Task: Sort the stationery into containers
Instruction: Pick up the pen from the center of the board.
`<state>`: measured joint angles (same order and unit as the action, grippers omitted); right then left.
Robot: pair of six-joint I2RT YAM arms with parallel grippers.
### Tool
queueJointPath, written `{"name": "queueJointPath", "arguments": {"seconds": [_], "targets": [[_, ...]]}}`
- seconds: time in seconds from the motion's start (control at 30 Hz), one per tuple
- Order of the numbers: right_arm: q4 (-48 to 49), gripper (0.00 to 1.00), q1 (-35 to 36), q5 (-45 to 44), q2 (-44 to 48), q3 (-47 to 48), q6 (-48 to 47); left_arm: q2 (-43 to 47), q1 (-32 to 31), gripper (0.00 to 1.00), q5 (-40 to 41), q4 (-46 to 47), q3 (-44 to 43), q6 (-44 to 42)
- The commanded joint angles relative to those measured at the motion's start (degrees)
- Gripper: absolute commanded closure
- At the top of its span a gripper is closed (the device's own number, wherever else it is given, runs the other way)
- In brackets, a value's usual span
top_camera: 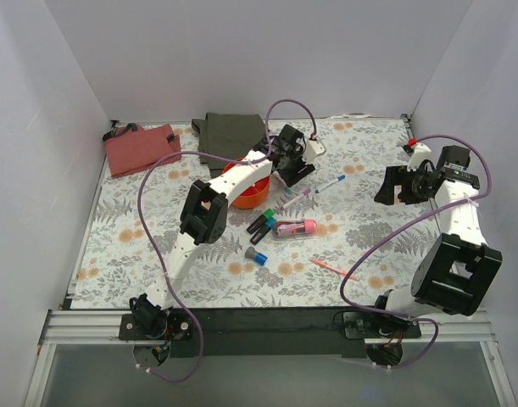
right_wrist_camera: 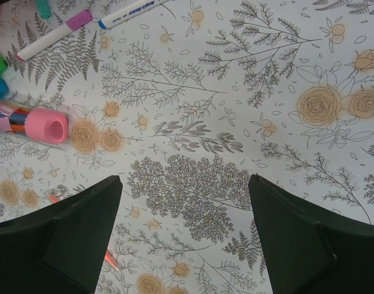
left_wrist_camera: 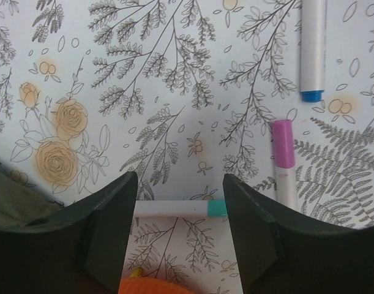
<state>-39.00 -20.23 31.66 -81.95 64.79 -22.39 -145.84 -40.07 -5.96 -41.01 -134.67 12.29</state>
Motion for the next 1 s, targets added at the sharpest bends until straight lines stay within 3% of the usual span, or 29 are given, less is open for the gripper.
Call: {"name": "queueJointPath", "arguments": {"seconds": [0.0,0.17,0.97], "targets": [[0.3,0.07,-0.2,0.2,-0.4,0.2,0.9,1.8,-1.2,0.43,-4.2,-0.2,-2.3,1.9],[0.2,0.07,-0.4,-0.2,-0.3,-0.3,0.8,1.8,-1.2,0.43,-8.1,0.0,-3.1,3.3],[0.4,0.07,-0.4,-0.1,-1.5,-1.2,0.2,1.2,-2.0,0.55,-10.5,-0.4,0.7,5.2]]}}
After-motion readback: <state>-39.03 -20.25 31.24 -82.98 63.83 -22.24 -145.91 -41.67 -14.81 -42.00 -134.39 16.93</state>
